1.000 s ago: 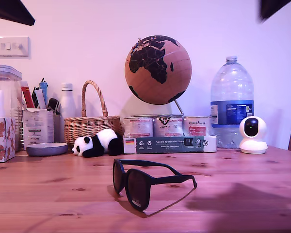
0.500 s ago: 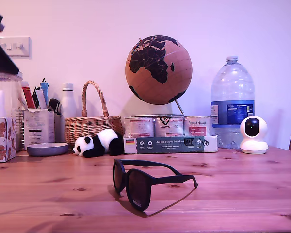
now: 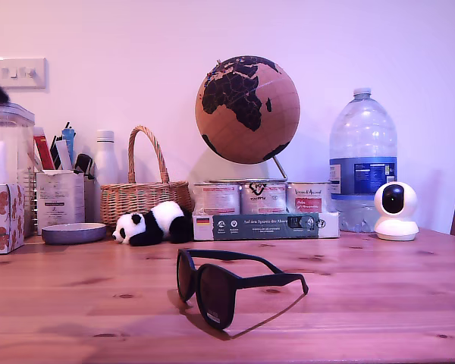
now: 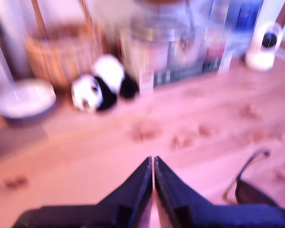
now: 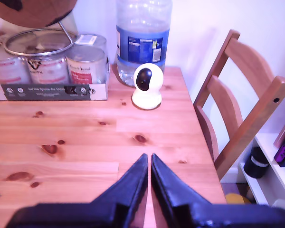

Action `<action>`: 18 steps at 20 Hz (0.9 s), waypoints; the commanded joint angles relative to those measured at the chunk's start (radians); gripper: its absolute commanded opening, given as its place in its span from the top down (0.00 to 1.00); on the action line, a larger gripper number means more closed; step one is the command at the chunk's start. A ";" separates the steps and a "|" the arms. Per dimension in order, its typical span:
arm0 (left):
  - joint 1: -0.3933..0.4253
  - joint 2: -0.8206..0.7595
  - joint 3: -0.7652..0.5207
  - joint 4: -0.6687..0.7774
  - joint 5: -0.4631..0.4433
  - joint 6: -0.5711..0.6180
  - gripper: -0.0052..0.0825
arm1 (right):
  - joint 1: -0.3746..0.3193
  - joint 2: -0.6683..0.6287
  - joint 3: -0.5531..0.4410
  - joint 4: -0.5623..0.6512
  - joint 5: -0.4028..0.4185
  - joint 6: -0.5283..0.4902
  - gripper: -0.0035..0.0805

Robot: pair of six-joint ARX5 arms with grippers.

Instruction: Pick up the sunglasses and open them, then place them back on the table

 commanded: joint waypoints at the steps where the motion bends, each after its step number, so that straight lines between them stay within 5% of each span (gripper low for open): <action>1: -0.003 -0.034 -0.016 -0.005 -0.009 -0.002 0.96 | -0.002 -0.048 -0.011 -0.025 -0.002 -0.006 0.96; 9: -0.026 -0.219 -0.080 -0.052 -0.034 -0.004 0.96 | -0.002 -0.226 -0.037 -0.133 -0.002 -0.006 0.96; 18: -0.046 -0.397 -0.087 -0.169 -0.043 -0.061 0.96 | -0.002 -0.238 -0.035 -0.194 -0.002 0.021 0.96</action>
